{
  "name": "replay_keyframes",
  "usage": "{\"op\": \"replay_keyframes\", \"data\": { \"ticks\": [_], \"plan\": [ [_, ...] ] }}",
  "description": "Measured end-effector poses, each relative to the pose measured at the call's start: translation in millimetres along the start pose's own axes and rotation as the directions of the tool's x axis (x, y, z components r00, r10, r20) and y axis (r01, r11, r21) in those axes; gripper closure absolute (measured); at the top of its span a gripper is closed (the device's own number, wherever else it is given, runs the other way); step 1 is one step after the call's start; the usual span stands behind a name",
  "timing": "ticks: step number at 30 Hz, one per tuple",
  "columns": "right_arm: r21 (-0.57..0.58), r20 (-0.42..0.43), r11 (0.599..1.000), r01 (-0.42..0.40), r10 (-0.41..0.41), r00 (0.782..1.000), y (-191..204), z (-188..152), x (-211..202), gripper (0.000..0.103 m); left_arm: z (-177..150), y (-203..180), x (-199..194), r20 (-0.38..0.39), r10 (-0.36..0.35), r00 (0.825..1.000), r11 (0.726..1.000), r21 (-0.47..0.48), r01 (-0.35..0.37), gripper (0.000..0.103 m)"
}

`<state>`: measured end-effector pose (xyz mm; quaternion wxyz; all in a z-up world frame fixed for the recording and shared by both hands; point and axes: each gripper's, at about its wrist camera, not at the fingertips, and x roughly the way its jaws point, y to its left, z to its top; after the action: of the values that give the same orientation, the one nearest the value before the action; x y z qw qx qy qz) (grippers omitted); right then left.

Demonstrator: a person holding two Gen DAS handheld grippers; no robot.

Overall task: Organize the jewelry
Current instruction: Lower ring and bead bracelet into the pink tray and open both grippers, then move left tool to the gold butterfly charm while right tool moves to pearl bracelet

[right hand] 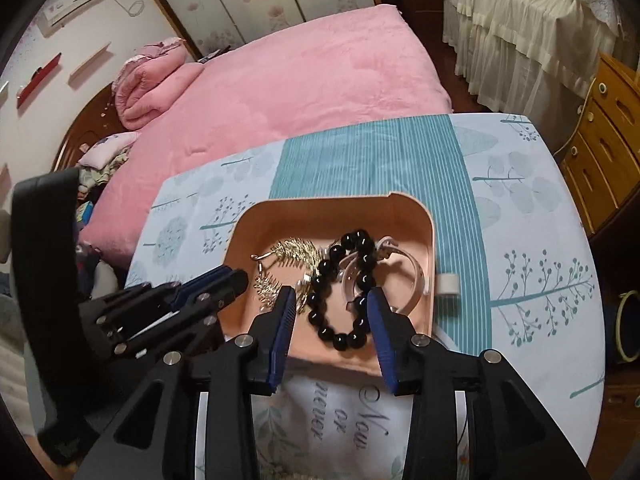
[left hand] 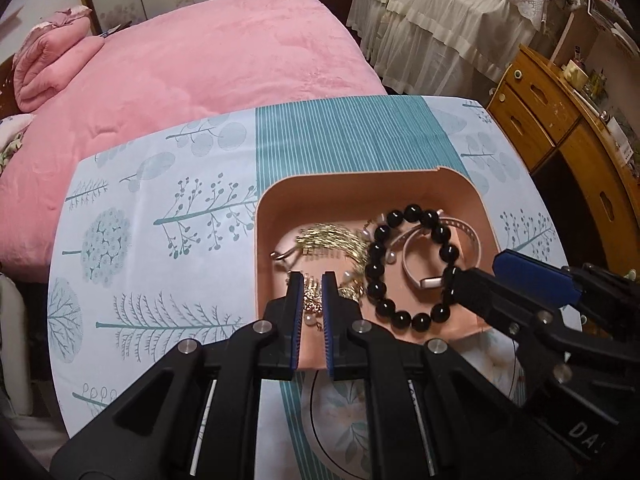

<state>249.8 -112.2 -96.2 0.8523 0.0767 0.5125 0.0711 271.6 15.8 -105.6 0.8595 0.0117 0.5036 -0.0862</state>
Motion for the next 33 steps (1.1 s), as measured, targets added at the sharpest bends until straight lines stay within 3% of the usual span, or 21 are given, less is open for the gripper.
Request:
{"op": "replay_keyframes", "data": {
  "ticks": [4,6,8,23,33],
  "plan": [
    [-0.008,0.001,1.0,0.016,-0.016,1.0,-2,-10,-12,0.066,-8,-3,-9,-0.013,-0.008,1.0,1.0,0.007,0.008,0.092],
    [-0.008,0.007,1.0,0.023,-0.023,1.0,-3,-17,-21,0.066,-17,-3,-16,-0.015,-0.015,1.0,1.0,0.003,0.015,0.065],
    [-0.007,0.017,1.0,0.024,-0.024,1.0,-5,-25,-32,0.066,-25,-3,-22,-0.009,-0.015,1.0,1.0,-0.003,0.015,0.05],
    [-0.008,-0.008,0.998,0.06,-0.06,0.998,-31,-108,-98,0.066,-90,-17,-64,-0.061,0.008,0.998,1.0,-0.019,-0.009,0.049],
    [0.022,-0.03,0.998,0.064,-0.063,0.998,-55,-158,-157,0.066,-123,-34,-108,-0.044,0.028,0.999,1.0,-0.01,-0.029,0.049]
  ]
}}
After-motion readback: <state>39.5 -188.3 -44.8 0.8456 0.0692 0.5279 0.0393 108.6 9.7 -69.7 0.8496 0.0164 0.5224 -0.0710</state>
